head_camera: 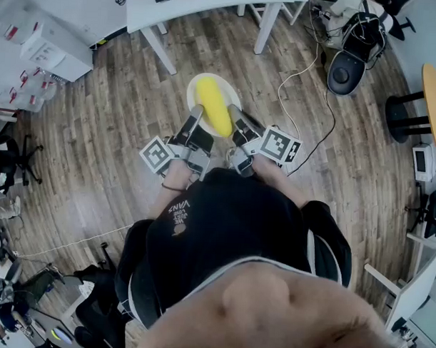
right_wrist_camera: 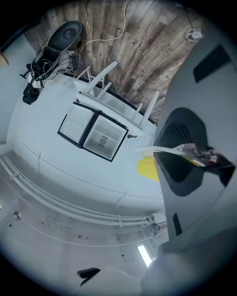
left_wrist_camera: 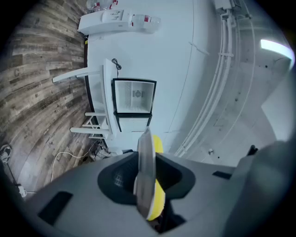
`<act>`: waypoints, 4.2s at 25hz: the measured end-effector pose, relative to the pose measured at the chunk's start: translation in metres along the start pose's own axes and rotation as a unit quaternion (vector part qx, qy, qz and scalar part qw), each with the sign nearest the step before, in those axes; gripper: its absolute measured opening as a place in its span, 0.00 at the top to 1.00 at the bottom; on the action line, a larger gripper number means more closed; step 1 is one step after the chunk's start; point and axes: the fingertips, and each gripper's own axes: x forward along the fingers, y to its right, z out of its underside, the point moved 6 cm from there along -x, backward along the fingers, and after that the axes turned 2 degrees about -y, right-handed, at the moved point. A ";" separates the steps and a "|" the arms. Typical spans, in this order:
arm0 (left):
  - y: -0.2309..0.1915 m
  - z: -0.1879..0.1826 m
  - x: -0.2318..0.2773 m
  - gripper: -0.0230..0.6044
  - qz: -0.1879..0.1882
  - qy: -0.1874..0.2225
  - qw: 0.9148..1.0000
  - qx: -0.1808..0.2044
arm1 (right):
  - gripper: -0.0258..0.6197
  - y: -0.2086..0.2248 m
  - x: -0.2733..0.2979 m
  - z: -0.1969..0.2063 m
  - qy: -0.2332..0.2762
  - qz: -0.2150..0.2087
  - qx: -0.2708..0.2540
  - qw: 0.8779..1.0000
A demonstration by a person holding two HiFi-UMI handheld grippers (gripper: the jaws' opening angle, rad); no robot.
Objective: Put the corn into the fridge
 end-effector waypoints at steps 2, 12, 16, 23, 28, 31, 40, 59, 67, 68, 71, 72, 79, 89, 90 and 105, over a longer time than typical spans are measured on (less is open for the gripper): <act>-0.001 0.000 0.000 0.83 -0.001 -0.001 1.000 0.000 | 0.92 0.001 0.000 0.000 0.000 0.001 -0.001 1.000; 0.000 0.000 0.002 0.83 0.001 -0.003 1.000 0.002 | 0.92 0.001 0.000 0.000 0.002 -0.001 0.000 1.000; -0.001 -0.001 0.008 0.83 -0.001 -0.002 1.000 0.001 | 0.92 0.003 0.001 -0.007 0.003 -0.006 0.005 1.000; -0.004 0.000 0.028 0.83 0.000 0.002 1.000 0.001 | 0.92 0.013 0.005 -0.026 0.000 -0.007 0.010 1.000; -0.011 -0.005 0.051 0.83 -0.003 0.011 1.000 0.001 | 0.92 0.023 0.014 -0.048 -0.006 -0.012 0.008 1.000; -0.012 -0.006 0.065 0.83 0.001 0.016 1.000 0.001 | 0.92 0.030 0.019 -0.061 -0.011 -0.014 0.006 1.000; -0.022 -0.008 0.105 0.83 0.005 0.037 0.999 0.001 | 0.92 0.048 0.032 -0.102 -0.031 -0.024 -0.005 0.999; -0.037 -0.048 0.139 0.83 -0.006 0.047 0.999 -0.012 | 0.92 0.062 0.079 -0.131 -0.048 -0.017 0.003 0.999; -0.040 -0.082 0.165 0.83 -0.004 0.037 0.999 -0.014 | 0.92 0.062 0.113 -0.154 -0.038 -0.014 0.001 0.999; -0.040 -0.086 0.168 0.83 -0.004 0.037 0.999 -0.014 | 0.92 0.062 0.118 -0.156 -0.037 -0.014 0.001 0.999; -0.041 -0.101 0.176 0.83 -0.004 0.036 0.999 -0.016 | 0.92 0.062 0.132 -0.162 -0.035 -0.013 0.001 0.999; -0.041 -0.105 0.178 0.83 -0.004 0.034 0.999 -0.016 | 0.92 0.062 0.137 -0.163 -0.034 -0.012 0.001 0.999; -0.044 -0.135 0.198 0.83 -0.004 0.020 1.000 -0.017 | 0.92 0.061 0.165 -0.178 -0.022 -0.005 0.004 1.000; -0.047 -0.192 0.214 0.83 -0.002 0.005 1.000 -0.020 | 0.92 0.053 0.218 -0.188 -0.007 0.004 0.005 1.000; -0.048 -0.197 0.216 0.83 -0.001 0.003 1.000 -0.021 | 0.92 0.053 0.223 -0.189 -0.005 0.005 0.005 1.000; -0.061 -0.259 0.252 0.83 -0.001 -0.043 0.999 -0.027 | 0.92 0.058 0.279 -0.207 0.032 0.024 0.012 0.999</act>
